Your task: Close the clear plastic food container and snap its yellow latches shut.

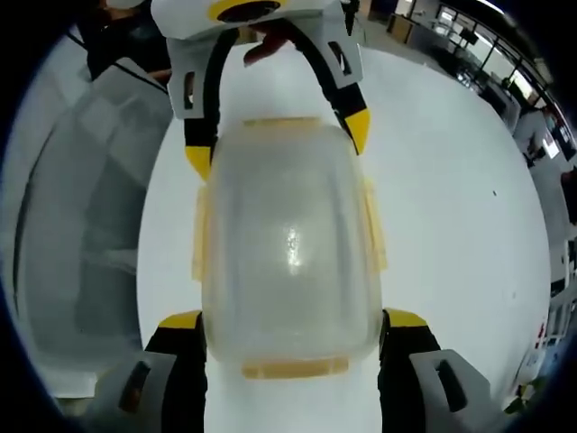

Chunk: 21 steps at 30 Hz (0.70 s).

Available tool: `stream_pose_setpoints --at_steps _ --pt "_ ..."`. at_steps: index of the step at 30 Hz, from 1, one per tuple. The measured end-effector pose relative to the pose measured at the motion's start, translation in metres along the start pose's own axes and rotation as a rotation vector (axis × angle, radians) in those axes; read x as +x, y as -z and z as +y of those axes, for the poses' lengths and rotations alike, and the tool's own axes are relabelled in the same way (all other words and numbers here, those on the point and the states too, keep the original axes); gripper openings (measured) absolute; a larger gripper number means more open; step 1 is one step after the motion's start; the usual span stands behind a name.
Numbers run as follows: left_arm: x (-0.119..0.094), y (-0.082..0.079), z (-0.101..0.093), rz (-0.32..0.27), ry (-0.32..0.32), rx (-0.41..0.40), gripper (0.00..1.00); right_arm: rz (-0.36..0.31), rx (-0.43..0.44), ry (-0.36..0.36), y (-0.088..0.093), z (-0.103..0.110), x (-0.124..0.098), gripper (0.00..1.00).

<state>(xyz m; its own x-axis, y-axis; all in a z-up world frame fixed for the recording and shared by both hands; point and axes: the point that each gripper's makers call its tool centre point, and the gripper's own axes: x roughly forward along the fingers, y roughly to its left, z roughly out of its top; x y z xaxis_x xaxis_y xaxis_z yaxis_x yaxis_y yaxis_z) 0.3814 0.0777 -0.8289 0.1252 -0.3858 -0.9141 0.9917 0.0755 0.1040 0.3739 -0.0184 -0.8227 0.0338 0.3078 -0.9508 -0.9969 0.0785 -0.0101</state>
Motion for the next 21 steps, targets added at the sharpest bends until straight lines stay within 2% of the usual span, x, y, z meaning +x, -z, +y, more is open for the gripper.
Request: stream_pose_setpoints --at_steps 21 --pt "-0.018 0.041 -0.014 0.014 -0.011 -0.011 0.84 0.009 -0.011 -0.003 -0.039 0.019 0.014 0.79"
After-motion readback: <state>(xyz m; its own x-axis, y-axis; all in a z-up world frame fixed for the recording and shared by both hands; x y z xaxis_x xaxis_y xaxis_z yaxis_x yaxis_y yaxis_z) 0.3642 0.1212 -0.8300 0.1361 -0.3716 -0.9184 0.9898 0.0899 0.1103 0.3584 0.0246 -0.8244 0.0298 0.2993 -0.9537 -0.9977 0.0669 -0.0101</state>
